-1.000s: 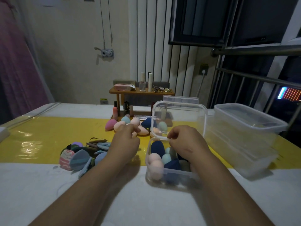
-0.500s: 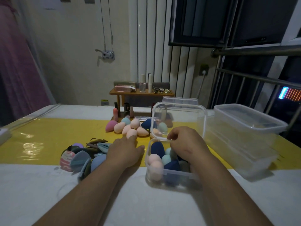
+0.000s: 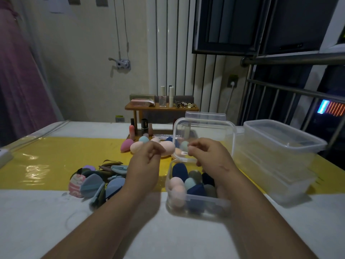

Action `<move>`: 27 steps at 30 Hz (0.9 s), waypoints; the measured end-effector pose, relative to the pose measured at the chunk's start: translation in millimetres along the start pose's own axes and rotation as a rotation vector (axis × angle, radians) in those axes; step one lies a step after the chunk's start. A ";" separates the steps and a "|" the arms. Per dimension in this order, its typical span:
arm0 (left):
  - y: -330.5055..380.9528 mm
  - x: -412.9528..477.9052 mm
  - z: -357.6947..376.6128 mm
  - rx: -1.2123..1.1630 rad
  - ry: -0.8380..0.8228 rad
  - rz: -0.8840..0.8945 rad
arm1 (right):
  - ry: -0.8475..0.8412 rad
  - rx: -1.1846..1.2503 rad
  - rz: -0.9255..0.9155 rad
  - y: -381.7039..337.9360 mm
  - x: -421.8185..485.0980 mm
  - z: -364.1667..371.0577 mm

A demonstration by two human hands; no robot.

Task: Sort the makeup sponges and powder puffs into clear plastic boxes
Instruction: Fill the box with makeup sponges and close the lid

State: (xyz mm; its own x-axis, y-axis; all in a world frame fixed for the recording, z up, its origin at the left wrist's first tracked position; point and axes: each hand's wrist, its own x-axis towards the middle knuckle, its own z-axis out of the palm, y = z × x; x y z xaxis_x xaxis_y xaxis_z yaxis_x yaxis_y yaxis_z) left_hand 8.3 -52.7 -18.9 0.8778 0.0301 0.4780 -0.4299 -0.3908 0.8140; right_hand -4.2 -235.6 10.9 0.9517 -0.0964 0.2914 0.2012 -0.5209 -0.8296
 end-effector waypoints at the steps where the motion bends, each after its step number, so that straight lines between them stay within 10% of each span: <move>1: 3.5 -2.4 0.2 -0.038 -0.035 0.009 | -0.045 0.074 0.008 -1.5 -1.3 -0.9; 6: 12.2 -8.9 3.7 -0.018 -0.142 0.077 | -0.191 0.173 -0.004 -3.7 -2.9 -3.6; 16: 9.6 -7.3 7.4 0.136 -0.464 -0.260 | 0.045 0.155 0.024 -4.8 -1.6 -9.5; 27: -1.1 6.3 -16.6 0.314 -0.337 -0.256 | -0.102 0.108 0.074 -10.6 -6.0 -14.9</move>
State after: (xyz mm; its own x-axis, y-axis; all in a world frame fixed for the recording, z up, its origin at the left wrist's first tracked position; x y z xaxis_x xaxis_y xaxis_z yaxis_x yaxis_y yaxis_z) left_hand 10.8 -36.8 -11.3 0.9879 -0.1168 0.1023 -0.1544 -0.6680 0.7280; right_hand -15.5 -242.1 25.1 0.9824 -0.0413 0.1824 0.1485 -0.4210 -0.8949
